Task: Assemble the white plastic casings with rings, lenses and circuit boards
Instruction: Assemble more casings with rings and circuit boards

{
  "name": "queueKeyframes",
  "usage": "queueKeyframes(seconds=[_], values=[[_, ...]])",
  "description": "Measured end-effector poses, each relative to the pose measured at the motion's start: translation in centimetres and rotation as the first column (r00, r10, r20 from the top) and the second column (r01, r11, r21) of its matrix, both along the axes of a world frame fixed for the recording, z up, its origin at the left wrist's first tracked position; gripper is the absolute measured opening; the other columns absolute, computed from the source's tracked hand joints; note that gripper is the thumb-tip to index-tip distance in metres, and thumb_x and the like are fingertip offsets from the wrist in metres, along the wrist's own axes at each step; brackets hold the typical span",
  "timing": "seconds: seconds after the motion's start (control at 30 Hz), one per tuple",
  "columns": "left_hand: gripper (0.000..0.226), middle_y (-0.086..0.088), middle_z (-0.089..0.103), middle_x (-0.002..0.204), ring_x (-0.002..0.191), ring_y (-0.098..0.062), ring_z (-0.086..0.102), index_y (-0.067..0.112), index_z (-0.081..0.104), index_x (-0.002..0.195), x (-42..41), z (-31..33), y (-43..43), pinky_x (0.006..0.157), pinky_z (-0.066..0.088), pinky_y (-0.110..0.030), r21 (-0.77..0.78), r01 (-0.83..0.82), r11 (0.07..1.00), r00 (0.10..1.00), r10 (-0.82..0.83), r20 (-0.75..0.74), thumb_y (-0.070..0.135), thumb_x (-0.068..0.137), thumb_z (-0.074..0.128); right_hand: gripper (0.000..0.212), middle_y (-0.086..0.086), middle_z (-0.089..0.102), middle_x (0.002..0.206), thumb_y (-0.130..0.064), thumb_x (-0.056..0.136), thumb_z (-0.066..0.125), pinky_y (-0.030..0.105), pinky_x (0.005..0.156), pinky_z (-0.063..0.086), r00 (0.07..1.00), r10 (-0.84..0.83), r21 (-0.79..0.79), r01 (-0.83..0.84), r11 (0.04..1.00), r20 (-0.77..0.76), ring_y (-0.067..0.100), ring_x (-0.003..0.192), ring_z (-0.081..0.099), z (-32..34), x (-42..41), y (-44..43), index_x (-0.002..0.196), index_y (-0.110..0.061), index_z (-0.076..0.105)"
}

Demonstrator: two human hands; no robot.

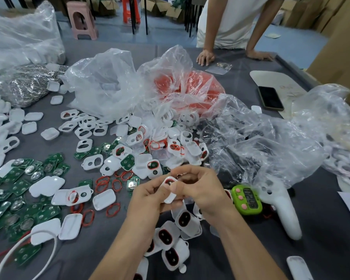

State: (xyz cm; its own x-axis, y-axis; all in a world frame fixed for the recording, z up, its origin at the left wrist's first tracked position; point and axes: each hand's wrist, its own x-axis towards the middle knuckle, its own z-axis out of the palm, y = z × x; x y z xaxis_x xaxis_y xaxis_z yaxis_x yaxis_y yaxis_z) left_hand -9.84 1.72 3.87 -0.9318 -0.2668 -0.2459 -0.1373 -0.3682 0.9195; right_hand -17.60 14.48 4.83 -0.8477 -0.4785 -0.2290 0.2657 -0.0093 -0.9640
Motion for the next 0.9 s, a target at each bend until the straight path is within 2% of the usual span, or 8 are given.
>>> queueKeyframes(seconds=[0.13,0.33,0.43,0.5,0.57,0.67,0.77,0.9], values=[[0.032,-0.017,0.078,0.101,0.086,-0.025,0.077,0.013,0.081,0.103,-0.1,0.0,-0.3,0.069,0.060,-0.026,-0.008,-0.031,0.999,0.999,0.031,0.033,-0.001,0.102,0.052,0.024,0.009,0.074,0.070,0.016,0.075,0.078,0.023,0.050,0.053,0.998,-0.029,-0.053,0.032,0.998,0.064,0.017,0.056,0.067,0.1,-0.3,-0.8,0.081,-0.007,0.077],[0.020,-0.015,0.079,0.097,0.089,-0.022,0.077,0.008,0.082,0.091,-1.4,1.0,-0.4,0.066,0.061,-0.027,0.266,-0.199,0.943,0.980,0.200,0.024,0.002,0.085,0.064,0.013,0.008,0.078,0.083,-0.002,0.082,0.081,0.026,0.059,0.055,0.989,-0.120,0.017,0.122,0.992,-0.085,0.014,0.067,0.069,0.8,0.3,-2.7,0.089,-0.012,0.080],[0.031,-0.004,0.079,0.085,0.077,-0.016,0.075,0.023,0.082,0.095,-1.6,0.6,-0.2,0.070,0.061,-0.028,-0.162,-0.339,0.927,0.935,0.350,0.047,0.001,0.096,0.061,0.014,-0.001,0.079,0.088,-0.016,0.083,0.076,0.038,0.076,0.061,0.977,-0.181,0.124,0.194,0.973,-0.109,0.014,0.078,0.074,0.0,1.2,-2.5,0.093,-0.024,0.080],[0.029,0.017,0.074,0.073,0.063,-0.003,0.068,0.038,0.079,0.106,-1.3,0.4,0.0,0.062,0.049,-0.009,-0.585,-0.339,0.737,0.920,0.390,-0.041,0.014,0.095,0.067,0.019,-0.005,0.079,0.087,-0.037,0.075,0.073,0.044,0.086,0.061,0.978,-0.186,0.151,0.198,0.968,-0.093,0.014,0.085,0.075,0.2,1.8,-2.4,0.091,-0.031,0.080],[0.040,0.036,0.068,0.077,0.070,0.009,0.064,0.052,0.073,0.112,-1.3,0.5,0.5,0.061,0.042,-0.002,-0.727,-0.220,0.650,0.969,0.233,-0.085,0.018,0.092,0.070,0.023,-0.002,0.080,0.087,-0.041,0.075,0.071,0.051,0.088,0.060,0.984,-0.174,0.113,0.176,0.978,-0.030,0.020,0.089,0.076,0.4,1.7,-2.7,0.093,-0.030,0.080],[0.054,0.036,0.072,0.092,0.080,0.016,0.065,0.069,0.067,0.101,-2.1,0.9,0.8,0.070,0.045,-0.004,-0.639,-0.087,0.764,0.996,0.079,-0.040,0.018,0.085,0.075,0.013,0.004,0.080,0.087,-0.018,0.089,0.069,0.059,0.082,0.060,0.965,-0.261,0.133,0.263,0.956,-0.032,0.032,0.088,0.076,0.5,0.3,-2.6,0.094,-0.022,0.080],[0.040,0.017,0.077,0.088,0.082,-0.001,0.072,0.044,0.071,0.114,-3.0,0.9,-0.4,0.079,0.055,-0.021,-0.427,-0.088,0.900,0.996,0.094,-0.006,0.013,0.089,0.075,0.022,0.014,0.079,0.090,0.000,0.095,0.062,0.059,0.083,0.060,0.977,-0.213,0.113,0.215,0.970,-0.023,0.044,0.091,0.074,0.9,-0.9,-1.7,0.097,-0.013,0.081],[0.027,-0.014,0.079,0.089,0.079,-0.024,0.078,0.013,0.080,0.096,-3.4,0.9,-1.1,0.063,0.062,-0.028,-0.246,-0.017,0.969,1.000,0.022,0.016,-0.003,0.099,0.059,0.010,-0.005,0.077,0.071,-0.013,0.082,0.080,0.024,0.067,0.061,0.942,-0.079,0.291,0.179,0.940,-0.325,0.015,0.068,0.075,2.6,-1.7,-0.1,0.079,-0.022,0.081]])
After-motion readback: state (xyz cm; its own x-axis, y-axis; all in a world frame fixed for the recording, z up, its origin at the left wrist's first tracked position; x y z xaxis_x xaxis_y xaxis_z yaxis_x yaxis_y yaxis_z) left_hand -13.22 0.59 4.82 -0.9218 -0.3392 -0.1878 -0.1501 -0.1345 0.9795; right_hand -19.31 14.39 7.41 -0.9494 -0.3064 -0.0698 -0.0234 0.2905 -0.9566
